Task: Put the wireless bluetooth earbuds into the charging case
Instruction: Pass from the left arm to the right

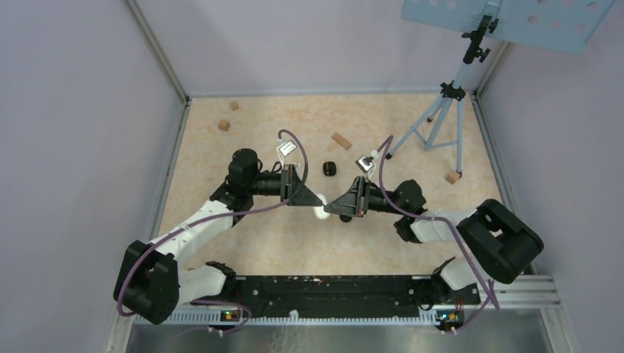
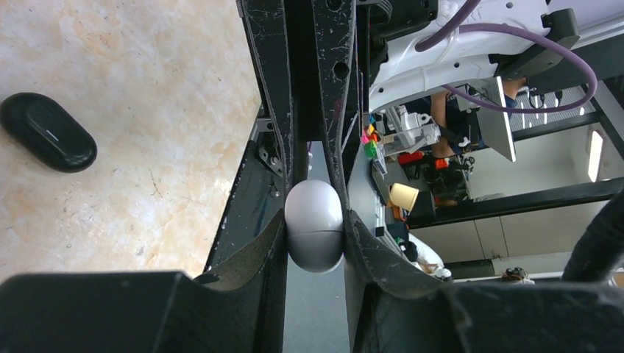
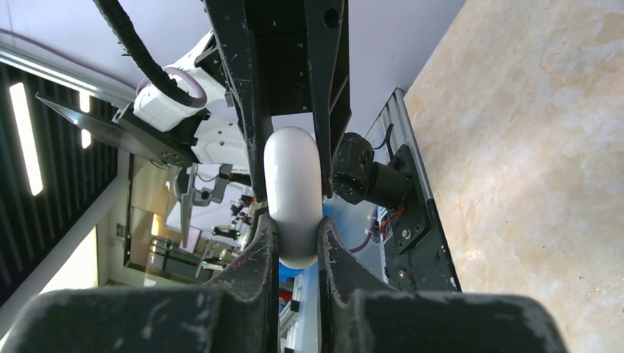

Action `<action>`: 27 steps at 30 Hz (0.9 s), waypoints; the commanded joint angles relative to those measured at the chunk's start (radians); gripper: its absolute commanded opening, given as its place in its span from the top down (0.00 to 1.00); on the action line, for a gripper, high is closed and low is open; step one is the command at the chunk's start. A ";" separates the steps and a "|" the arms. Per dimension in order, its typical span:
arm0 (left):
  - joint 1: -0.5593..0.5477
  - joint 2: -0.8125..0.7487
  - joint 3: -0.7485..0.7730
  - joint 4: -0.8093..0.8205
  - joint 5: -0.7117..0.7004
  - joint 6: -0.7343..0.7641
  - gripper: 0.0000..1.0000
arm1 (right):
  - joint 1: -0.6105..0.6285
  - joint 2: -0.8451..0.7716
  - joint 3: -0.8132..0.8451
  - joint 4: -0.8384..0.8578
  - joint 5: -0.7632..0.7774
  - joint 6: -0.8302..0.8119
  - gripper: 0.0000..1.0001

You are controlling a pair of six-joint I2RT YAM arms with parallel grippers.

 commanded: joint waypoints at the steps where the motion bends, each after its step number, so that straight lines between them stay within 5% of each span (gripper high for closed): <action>1: 0.009 -0.028 0.031 -0.057 -0.012 0.105 1.00 | -0.005 -0.009 -0.005 0.087 0.029 0.049 1.00; 6: 0.020 -0.018 0.150 -0.384 -0.137 0.234 1.00 | -0.003 -0.083 -0.021 -0.097 0.104 -0.040 1.00; 12: 0.020 -0.028 0.098 -0.260 -0.127 0.090 1.00 | 0.021 -0.176 0.060 -0.403 0.142 -0.200 1.00; 15: 0.020 -0.027 0.095 -0.288 -0.187 0.076 1.00 | 0.028 -0.196 0.078 -0.487 0.185 -0.234 0.56; 17: 0.020 -0.017 0.127 -0.407 -0.272 0.090 1.00 | 0.032 -0.242 0.084 -0.585 0.247 -0.284 0.46; 23: 0.020 0.079 0.222 -0.728 -0.487 -0.005 1.00 | 0.218 -0.420 0.240 -1.148 0.707 -0.670 0.43; 27: 0.020 0.130 0.267 -0.841 -0.540 -0.078 1.00 | 0.440 -0.393 0.357 -1.330 1.049 -0.878 0.43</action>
